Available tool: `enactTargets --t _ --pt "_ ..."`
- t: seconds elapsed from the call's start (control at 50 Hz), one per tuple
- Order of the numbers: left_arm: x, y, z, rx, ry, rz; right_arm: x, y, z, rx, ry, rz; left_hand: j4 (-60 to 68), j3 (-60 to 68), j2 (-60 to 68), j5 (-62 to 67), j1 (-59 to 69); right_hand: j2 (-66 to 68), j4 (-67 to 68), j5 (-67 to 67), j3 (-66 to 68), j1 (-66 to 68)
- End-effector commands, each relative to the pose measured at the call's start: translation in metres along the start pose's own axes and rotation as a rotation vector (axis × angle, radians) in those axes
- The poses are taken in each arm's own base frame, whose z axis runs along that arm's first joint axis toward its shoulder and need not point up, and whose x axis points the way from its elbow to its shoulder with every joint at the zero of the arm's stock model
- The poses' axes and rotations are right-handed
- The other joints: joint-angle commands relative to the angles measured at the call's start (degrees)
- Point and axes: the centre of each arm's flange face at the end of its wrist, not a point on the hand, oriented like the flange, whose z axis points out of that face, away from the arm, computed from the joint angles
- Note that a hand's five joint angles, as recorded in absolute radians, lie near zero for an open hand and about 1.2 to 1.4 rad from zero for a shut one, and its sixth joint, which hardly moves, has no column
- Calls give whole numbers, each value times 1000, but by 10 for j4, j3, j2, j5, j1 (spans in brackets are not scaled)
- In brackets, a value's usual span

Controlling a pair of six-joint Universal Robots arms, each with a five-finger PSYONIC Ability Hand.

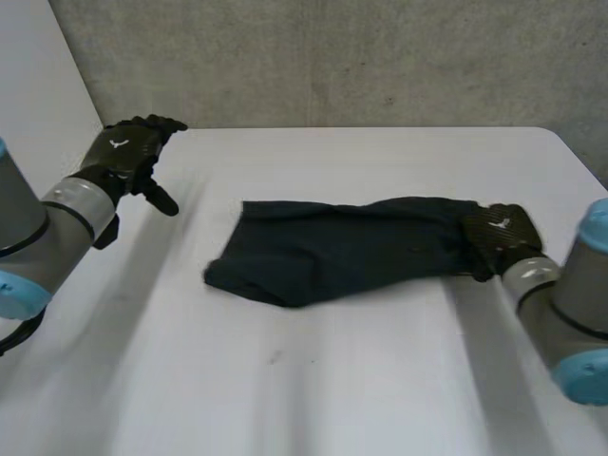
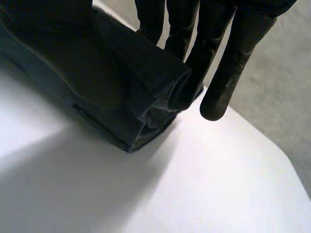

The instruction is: Fold the shorts.

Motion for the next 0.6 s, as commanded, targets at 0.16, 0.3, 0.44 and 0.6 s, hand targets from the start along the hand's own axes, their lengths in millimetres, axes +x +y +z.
enactTargets --t 0.16,0.3,0.44,0.6 --pt "-2 -5 -44 -26 0 -10 50 -30 1 23 97 -463 -19 -24 -16 -28 -11 125 118 157 135 274" --pt "3 -13 -48 0 10 -5 -29 -89 -10 303 -97 -562 -19 -24 -16 -28 -11 125 118 157 135 274" --pt "30 -30 -47 60 85 -7 -153 -87 -47 512 -498 -627 -19 -24 -16 -28 -11 125 118 157 135 274" --pt "52 -46 -29 118 144 -70 -177 -68 -52 525 -617 -616 -19 -24 -16 -28 -11 -22 -30 9 -12 127"
